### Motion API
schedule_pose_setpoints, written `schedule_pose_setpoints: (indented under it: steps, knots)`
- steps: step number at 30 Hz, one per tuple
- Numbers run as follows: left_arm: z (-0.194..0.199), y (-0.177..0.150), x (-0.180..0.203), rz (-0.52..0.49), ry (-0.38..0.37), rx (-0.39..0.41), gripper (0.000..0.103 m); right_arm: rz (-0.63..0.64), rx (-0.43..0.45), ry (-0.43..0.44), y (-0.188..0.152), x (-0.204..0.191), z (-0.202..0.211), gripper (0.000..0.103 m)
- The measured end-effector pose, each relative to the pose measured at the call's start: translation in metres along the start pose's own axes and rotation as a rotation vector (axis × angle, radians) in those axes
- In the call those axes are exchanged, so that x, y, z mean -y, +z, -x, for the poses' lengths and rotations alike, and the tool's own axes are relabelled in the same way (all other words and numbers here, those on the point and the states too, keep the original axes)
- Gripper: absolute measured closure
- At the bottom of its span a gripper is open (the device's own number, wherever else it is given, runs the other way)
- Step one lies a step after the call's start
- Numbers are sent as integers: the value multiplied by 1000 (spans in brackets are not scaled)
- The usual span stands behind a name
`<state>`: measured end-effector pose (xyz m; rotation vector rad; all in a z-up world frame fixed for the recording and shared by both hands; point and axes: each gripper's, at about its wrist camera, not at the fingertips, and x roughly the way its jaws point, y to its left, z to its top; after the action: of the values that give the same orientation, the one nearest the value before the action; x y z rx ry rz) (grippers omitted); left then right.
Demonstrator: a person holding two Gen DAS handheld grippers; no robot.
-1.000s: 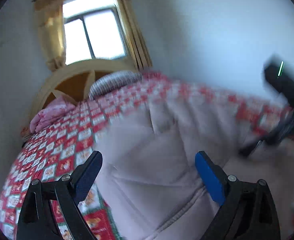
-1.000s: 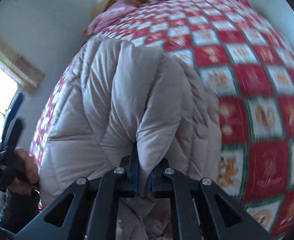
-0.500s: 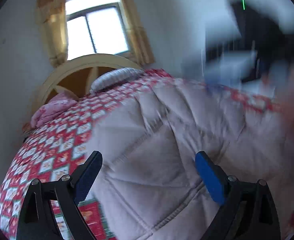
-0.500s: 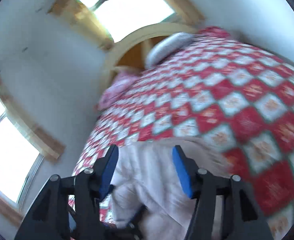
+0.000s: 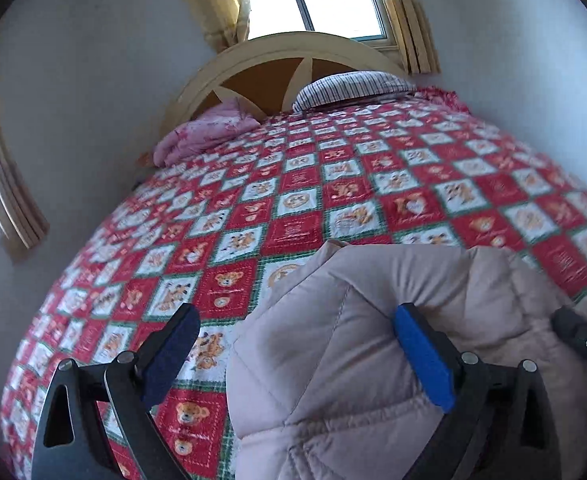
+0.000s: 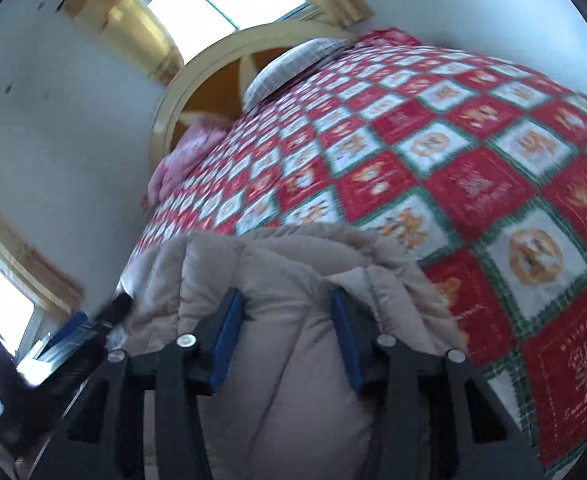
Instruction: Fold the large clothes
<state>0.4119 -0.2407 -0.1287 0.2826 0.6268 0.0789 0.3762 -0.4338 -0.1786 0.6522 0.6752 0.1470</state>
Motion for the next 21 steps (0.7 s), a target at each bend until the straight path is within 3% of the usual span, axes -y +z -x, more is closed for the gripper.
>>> schedule_pose_setpoints:
  steps: [3,8,21]
  knots:
    - [-14,-7,3,-19,28,-9,1,-46,-19,33,-3,9,-3,58]
    - [-31,-12,-1,8,-1,-44,1,-53,-53,33,-7,10,-12,58]
    - [-51,-25,-7,70,-74,-85,1,-12,-41,-17,-17,8,-24,58]
